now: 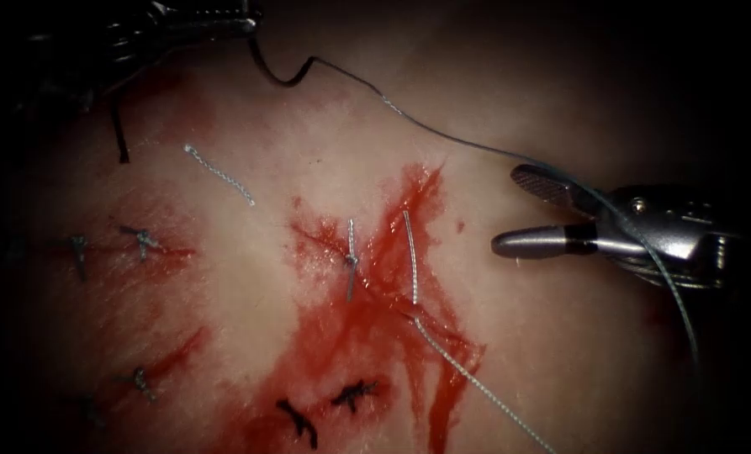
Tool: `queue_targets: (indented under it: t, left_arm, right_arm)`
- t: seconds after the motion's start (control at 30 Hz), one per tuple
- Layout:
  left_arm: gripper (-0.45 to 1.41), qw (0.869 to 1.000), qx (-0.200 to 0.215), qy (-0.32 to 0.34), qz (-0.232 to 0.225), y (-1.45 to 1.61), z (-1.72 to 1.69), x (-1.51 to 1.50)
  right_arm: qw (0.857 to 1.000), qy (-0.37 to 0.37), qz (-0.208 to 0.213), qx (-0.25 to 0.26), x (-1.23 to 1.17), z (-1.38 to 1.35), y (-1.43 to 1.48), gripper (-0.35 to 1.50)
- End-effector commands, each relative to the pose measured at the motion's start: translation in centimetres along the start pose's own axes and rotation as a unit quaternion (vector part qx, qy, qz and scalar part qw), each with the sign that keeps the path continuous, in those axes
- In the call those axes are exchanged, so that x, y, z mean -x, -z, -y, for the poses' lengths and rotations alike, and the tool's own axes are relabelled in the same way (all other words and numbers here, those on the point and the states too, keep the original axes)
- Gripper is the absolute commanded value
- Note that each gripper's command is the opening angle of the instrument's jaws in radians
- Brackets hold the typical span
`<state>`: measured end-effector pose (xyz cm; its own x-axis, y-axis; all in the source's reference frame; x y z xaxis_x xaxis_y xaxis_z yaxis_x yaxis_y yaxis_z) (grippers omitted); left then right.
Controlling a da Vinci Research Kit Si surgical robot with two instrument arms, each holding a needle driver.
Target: Wound Closure
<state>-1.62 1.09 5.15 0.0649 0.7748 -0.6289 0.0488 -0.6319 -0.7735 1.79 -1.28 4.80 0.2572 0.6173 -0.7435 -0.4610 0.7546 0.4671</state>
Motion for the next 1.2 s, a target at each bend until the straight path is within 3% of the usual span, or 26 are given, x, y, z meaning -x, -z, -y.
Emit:
queue_targets:
  t: [0.03,0.07,0.1,0.13,0.17,0.2,0.23,0.27,0.33,0.37,0.4,0.6,0.67,0.7,0.8,0.87,0.9,0.93,0.97,1.0,1.03,1.07,1.1,1.17,1.2]
  left_arm:
    - [-0.45,1.000,0.010,-0.026,0.007,-0.12,-0.04,0.06]
    - [-0.45,1.000,0.010,-0.026,0.007,-0.12,-0.04,0.06]
    - [-0.45,0.993,0.049,-0.110,0.007,-0.35,-0.27,0.11]
    - [-0.45,0.989,0.065,-0.132,0.007,-0.42,-0.36,0.12]
    - [-0.45,0.987,0.083,-0.139,0.012,-0.50,-0.48,0.14]
    - [-0.45,0.985,0.090,-0.149,0.016,-0.54,-0.54,0.15]
    - [-0.45,0.984,0.099,-0.148,0.026,-0.56,-0.59,0.16]
    - [-0.45,0.985,0.087,-0.147,0.035,-0.57,-0.59,0.16]
    - [-0.45,0.984,0.092,-0.148,0.035,-0.54,-0.54,0.17]
    - [-0.45,0.984,0.091,-0.148,0.035,-0.52,-0.52,0.17]
    - [-0.45,0.985,0.083,-0.150,0.035,-0.49,-0.47,0.19]
    - [-0.45,0.985,0.077,-0.146,0.040,-0.40,-0.37,0.22]
    - [-0.45,0.985,0.067,-0.148,0.053,-0.41,-0.36,0.23]
    - [-0.45,0.983,0.061,-0.164,0.058,-0.43,-0.36,0.24]
    - [-0.45,0.959,0.036,-0.269,0.088,-0.53,-0.33,0.37]
    - [-0.45,0.942,0.017,-0.309,0.128,-0.60,-0.33,0.50]
    - [-0.45,0.942,0.017,-0.309,0.128,-0.60,-0.33,0.50]
    - [-0.45,0.925,0.002,-0.341,0.165,-0.67,-0.32,0.62]
    - [-0.45,0.915,-0.003,-0.358,0.184,-0.71,-0.31,0.70]
    - [-0.45,0.892,0.000,-0.409,0.192,-0.77,-0.30,0.78]
    - [-0.45,0.883,0.001,-0.428,0.193,-0.80,-0.29,0.82]
    - [-0.45,0.883,-0.001,-0.430,0.190,-0.81,-0.28,0.85]
    - [-0.45,0.884,-0.004,-0.431,0.179,-0.81,-0.26,0.89]
    - [-0.45,0.884,-0.006,-0.432,0.178,-0.81,-0.25,0.89]
    - [-0.45,0.882,-0.009,-0.437,0.179,-0.80,-0.22,0.89]
  right_arm:
    - [0.999,-0.001,-0.004,0.035,-0.05,-0.16,-0.01,0.64]
    - [0.999,-0.001,-0.004,0.035,-0.05,-0.16,-0.01,0.64]
    - [0.993,0.061,-0.005,0.100,-0.10,-0.38,0.09,0.63]
    - [0.989,0.075,-0.004,0.126,-0.11,-0.44,0.13,0.61]
    - [0.980,0.115,0.004,0.162,-0.15,-0.59,0.21,0.51]
    - [0.977,0.126,0.009,0.170,-0.17,-0.64,0.25,0.46]
    - [0.966,0.177,0.022,0.187,-0.22,-0.77,0.35,0.34]
    - [0.960,0.198,0.030,0.198,-0.22,-0.85,0.43,0.44]
    - [0.955,0.206,0.047,0.210,-0.19,-0.91,0.49,0.46]
    - [0.952,0.210,0.058,0.215,-0.18,-0.93,0.50,0.59]
    - [0.946,0.217,0.075,0.230,-0.16,-0.96,0.50,0.89]
    - [0.933,0.254,0.094,0.239,-0.10,-0.89,0.46,0.89]
    - [0.935,0.243,0.095,0.239,-0.13,-0.87,0.45,0.88]
    - [0.950,0.184,0.080,0.241,-0.15,-0.83,0.43,0.88]
    - [0.976,0.016,0.020,0.214,-0.20,-0.63,0.39,0.83]
    - [0.978,-0.092,-0.010,0.187,-0.23,-0.49,0.32,0.86]
    - [0.978,-0.092,-0.010,0.187,-0.23,-0.49,0.32,0.86]
    - [0.962,-0.239,-0.033,0.125,-0.26,-0.31,0.24,0.61]
    - [0.952,-0.288,-0.039,0.091,-0.26,-0.25,0.21,0.16]
    - [0.937,-0.344,-0.052,0.026,-0.26,-0.12,0.11,0.17]
    - [0.938,-0.342,-0.058,-0.005,-0.26,-0.07,0.06,0.26]
    - [0.938,-0.340,-0.067,-0.025,-0.25,-0.03,0.02,0.29]
    - [0.929,-0.351,-0.098,-0.060,-0.20,0.07,-0.03,0.24]
    - [0.924,-0.360,-0.108,-0.071,-0.17,0.10,-0.05,0.22]
    - [0.908,-0.394,-0.112,-0.085,-0.14,0.16,-0.11,0.29]
